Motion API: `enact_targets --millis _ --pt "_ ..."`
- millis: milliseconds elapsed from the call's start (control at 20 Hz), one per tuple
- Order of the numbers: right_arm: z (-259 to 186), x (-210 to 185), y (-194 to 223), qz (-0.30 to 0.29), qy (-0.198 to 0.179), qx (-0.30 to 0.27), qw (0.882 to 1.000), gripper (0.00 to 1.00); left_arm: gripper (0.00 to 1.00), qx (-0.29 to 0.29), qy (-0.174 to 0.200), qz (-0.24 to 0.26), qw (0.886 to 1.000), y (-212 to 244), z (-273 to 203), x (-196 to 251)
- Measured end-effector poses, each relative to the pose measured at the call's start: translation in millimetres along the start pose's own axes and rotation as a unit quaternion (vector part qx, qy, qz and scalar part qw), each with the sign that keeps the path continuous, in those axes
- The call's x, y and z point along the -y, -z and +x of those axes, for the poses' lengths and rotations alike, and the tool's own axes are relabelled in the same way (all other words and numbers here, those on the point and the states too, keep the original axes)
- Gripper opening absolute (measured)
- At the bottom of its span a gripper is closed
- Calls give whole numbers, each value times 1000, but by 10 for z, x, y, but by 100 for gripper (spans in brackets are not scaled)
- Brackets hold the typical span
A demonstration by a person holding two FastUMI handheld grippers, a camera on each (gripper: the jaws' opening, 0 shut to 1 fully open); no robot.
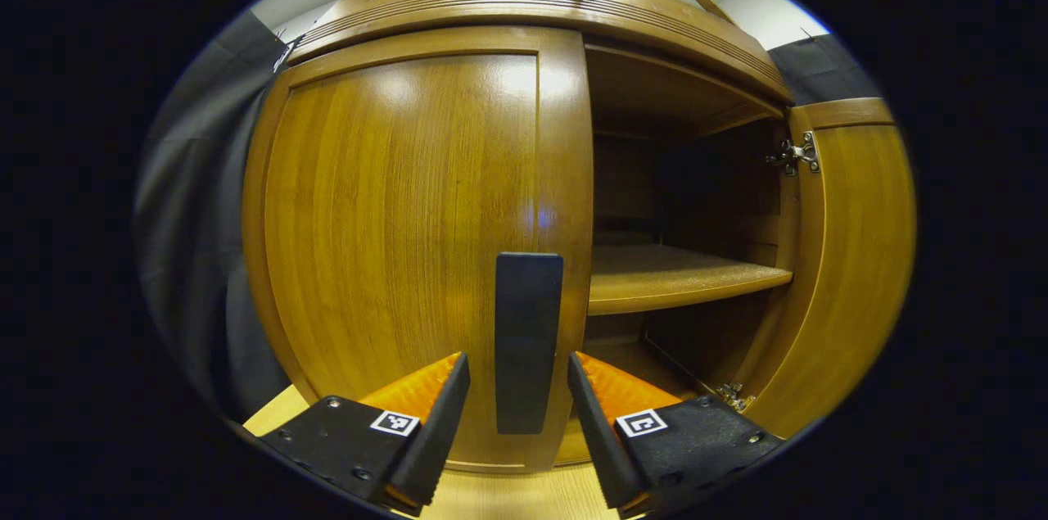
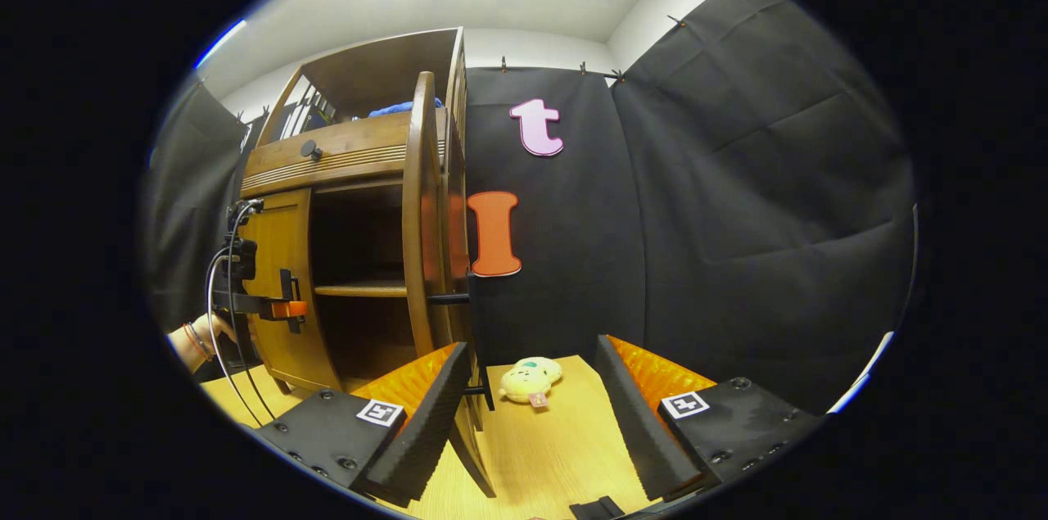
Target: Open the right door of the double-door shoe cabinet with the right hand, and open the left door with the left hand.
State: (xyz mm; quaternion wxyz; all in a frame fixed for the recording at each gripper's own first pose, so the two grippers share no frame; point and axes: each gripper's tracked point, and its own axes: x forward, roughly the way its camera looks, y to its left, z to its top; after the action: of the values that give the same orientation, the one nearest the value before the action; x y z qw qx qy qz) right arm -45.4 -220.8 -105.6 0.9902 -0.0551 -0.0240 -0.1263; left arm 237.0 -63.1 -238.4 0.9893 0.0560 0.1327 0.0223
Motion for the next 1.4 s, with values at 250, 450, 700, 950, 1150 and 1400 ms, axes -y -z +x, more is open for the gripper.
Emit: enact_targets --millis 250,450,700,950,1150,1400 --pt "5 -27 32 -2 -3 -3 1000 99 31 -1 3 8 1000 -3 -5 33" --pt "-17 -73 39 -4 -5 -6 1000 99 26 2 16 -18 1000 -10 -12 24" --pt "-97 -134 -24 -1 -5 -9 1000 99 20 1 38 -5 999 -11 -241 27" --pt "-217 -222 -159 0 -7 2 1000 99 20 -1 61 -8 998 2 -527 -23" --pt "-304 -331 -184 -1 -13 4 1000 99 20 -1 72 -5 997 2 -765 -104" --pt "-380 -505 -230 -3 -26 4 1000 99 20 -2 79 -6 997 0 -1020 -226"
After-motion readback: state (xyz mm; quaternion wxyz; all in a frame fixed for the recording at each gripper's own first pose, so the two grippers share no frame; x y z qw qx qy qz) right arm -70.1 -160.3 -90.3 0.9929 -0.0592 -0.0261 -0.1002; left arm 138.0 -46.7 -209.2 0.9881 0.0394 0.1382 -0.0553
